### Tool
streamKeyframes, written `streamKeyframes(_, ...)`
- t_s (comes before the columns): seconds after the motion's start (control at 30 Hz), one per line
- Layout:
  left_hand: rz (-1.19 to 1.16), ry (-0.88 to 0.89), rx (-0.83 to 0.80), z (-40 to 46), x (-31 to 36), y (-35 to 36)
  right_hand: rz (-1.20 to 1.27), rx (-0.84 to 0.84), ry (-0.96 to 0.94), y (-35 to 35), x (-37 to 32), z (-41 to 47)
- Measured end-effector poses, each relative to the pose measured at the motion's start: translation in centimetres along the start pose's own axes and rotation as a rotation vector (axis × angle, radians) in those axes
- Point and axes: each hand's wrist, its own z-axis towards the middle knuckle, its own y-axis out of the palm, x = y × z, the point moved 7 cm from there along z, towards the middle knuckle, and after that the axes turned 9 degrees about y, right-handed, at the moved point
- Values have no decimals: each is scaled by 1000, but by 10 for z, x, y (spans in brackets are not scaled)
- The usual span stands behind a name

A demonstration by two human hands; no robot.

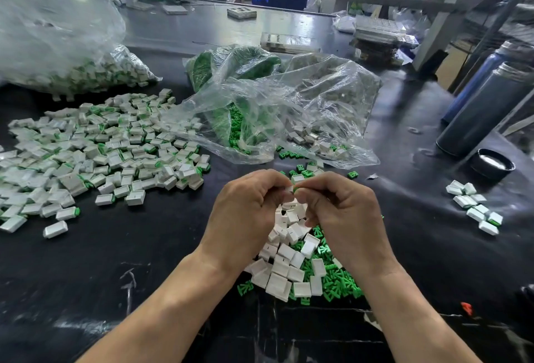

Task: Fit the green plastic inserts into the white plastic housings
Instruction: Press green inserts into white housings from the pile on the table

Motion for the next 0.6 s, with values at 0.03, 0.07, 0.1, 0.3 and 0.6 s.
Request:
streamKeyframes(0.03, -54, -41, 6, 0, -3, 0, 50, -5, 22, 0, 1, 0)
streamKeyframes(0.07, -82, -70, 12, 0, -6, 0, 100, -18, 42, 1, 1, -1)
streamKeyframes(0.1, -86, -87, 17, 1, -7, -1, 143, -31, 64, 2, 1, -1)
streamKeyframes(0.3, -293, -120, 47, 4, -2, 3, 309, -79, 252, 11, 8, -1)
streamKeyframes(0.6, -445, -152, -45, -1, 2, 26, 277, -65, 392, 23, 14, -4)
